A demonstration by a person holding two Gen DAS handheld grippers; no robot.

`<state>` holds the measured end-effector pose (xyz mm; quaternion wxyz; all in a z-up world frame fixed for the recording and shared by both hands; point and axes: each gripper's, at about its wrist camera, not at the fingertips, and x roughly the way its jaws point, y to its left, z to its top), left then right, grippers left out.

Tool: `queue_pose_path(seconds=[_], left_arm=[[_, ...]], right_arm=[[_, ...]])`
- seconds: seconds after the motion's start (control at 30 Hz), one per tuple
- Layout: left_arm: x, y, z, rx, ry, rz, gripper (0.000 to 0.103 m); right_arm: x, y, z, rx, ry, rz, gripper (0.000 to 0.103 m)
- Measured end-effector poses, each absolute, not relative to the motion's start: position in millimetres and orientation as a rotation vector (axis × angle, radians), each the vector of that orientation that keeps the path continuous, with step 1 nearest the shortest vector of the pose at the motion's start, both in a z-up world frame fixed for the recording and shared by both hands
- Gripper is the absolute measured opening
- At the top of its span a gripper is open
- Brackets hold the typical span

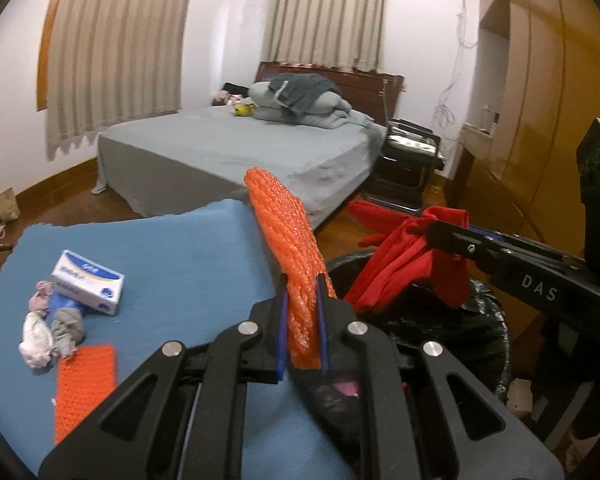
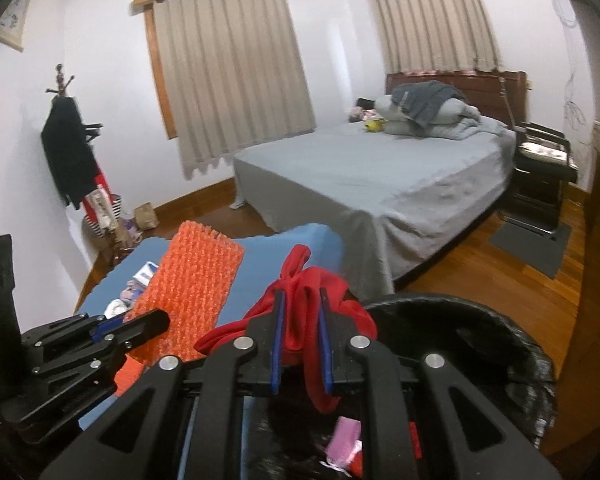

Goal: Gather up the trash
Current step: 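Carry both items over the trash bin and open both tools to drop them, then return both tools to the blanket and grasp the white tissue with the left tool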

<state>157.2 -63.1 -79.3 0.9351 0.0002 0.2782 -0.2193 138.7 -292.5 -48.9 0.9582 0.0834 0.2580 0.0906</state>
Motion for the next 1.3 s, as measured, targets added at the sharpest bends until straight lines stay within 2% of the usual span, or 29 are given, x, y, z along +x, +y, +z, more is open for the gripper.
queue_pose_path(seconds=[0.2, 0.27, 0.37, 0.53, 0.67, 0.77, 0.83, 0.87, 0.93, 1.03, 1.17, 1.3], left_arm=[[160, -92, -88, 0.021, 0.581, -0.508, 0.011], [160, -101, -91, 0.028, 0.583, -0.528, 0.011], [158, -117, -95, 0.043, 0.585, -0.554, 0.012], [159, -132, -100, 0.054, 0.589, -0.582, 0.015], [161, -135, -105, 0.054, 0.597, -0.595, 0.037], [162, -133, -107, 0.051, 0.596, -0.591, 0.049], [162, -132, -107, 0.054, 0.593, -0.580, 0.052], [162, -128, -108, 0.053, 0.590, -0.566, 0.057], [162, -121, -106, 0.043, 0.581, -0.540, 0.064], [163, -107, -105, 0.032, 0.570, -0.502, 0.074], [165, -78, -101, 0.018, 0.549, -0.426, 0.083], [166, -52, -96, 0.004, 0.541, -0.364, 0.086]], right_arm=[[133, -321, -59, 0.180, 0.550, 0.114, 0.015], [133, -330, -63, 0.184, 0.564, 0.092, 0.020], [130, -339, -69, 0.188, 0.572, 0.063, 0.021], [127, -348, -73, 0.195, 0.580, 0.032, 0.030], [123, -358, -76, 0.204, 0.580, 0.003, 0.038], [121, -364, -77, 0.211, 0.577, -0.019, 0.050], [120, -366, -78, 0.214, 0.574, -0.033, 0.062], [119, -366, -79, 0.214, 0.572, -0.038, 0.066], [118, -365, -78, 0.208, 0.563, -0.053, 0.083], [117, -360, -77, 0.199, 0.549, -0.062, 0.095], [120, -347, -76, 0.194, 0.544, -0.045, 0.097], [126, -330, -78, 0.191, 0.549, -0.013, 0.097]])
